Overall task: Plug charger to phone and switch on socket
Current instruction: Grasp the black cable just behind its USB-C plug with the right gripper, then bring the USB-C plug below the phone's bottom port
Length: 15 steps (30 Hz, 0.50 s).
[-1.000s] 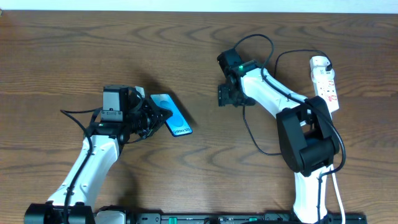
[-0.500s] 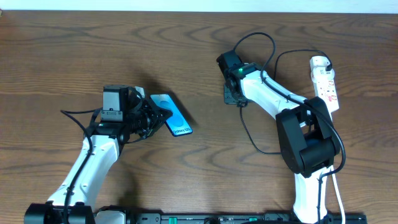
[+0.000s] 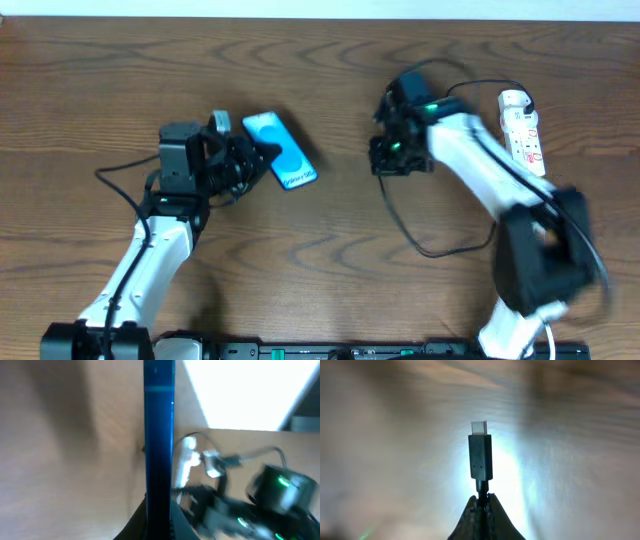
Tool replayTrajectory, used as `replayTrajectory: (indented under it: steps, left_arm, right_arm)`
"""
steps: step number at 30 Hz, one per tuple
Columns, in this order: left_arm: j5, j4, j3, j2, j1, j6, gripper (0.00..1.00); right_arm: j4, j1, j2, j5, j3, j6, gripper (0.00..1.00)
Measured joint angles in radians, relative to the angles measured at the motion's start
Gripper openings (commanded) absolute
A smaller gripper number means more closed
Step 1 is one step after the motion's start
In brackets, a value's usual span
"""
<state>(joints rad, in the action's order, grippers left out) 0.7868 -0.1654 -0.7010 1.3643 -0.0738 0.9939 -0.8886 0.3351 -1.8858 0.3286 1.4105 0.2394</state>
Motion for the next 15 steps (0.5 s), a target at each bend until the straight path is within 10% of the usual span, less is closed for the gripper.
replayTrajectory:
  steps: [15]
  left_arm:
    - [0.068,-0.603,0.000,0.266,-0.139,0.162,0.07]
  right_arm:
    - [-0.181,-0.035,0.702,0.097,-0.267,-0.126,0.01]
